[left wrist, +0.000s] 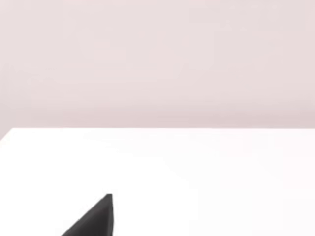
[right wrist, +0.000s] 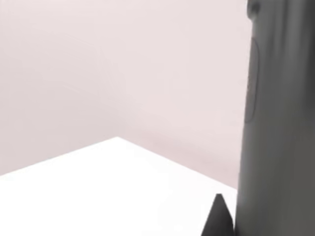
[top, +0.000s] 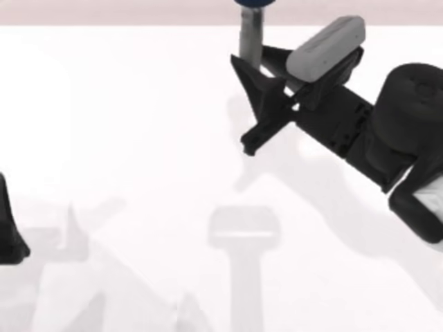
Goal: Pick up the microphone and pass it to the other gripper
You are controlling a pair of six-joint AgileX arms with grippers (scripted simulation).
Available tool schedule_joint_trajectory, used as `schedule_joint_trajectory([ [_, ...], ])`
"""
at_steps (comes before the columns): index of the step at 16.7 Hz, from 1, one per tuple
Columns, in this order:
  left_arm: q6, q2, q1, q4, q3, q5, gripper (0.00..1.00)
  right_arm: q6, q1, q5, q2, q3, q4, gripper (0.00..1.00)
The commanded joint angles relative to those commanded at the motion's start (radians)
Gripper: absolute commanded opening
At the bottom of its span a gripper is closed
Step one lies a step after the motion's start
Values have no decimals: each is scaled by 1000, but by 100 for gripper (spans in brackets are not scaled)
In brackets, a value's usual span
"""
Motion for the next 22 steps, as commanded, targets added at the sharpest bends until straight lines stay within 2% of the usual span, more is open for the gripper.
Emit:
schedule_joint_trajectory([
  [2, 1, 54, -27, 27, 41, 37, 100, 0, 0, 0, 0, 0, 0, 0],
  [5, 4, 214, -87, 94, 141, 121, 100, 0, 0, 0, 0, 0, 0, 0],
  [13, 17, 848, -282, 331, 497, 404, 100, 0, 0, 0, 0, 0, 0, 0],
  [16, 19, 1040, -343, 402, 603, 490, 100, 0, 0, 0, 0, 0, 0, 0],
  [19, 19, 1150, -381, 444, 666, 544, 100, 0, 0, 0, 0, 0, 0, 0],
  [22, 19, 1169, -388, 452, 678, 554, 100, 0, 0, 0, 0, 0, 0, 0],
])
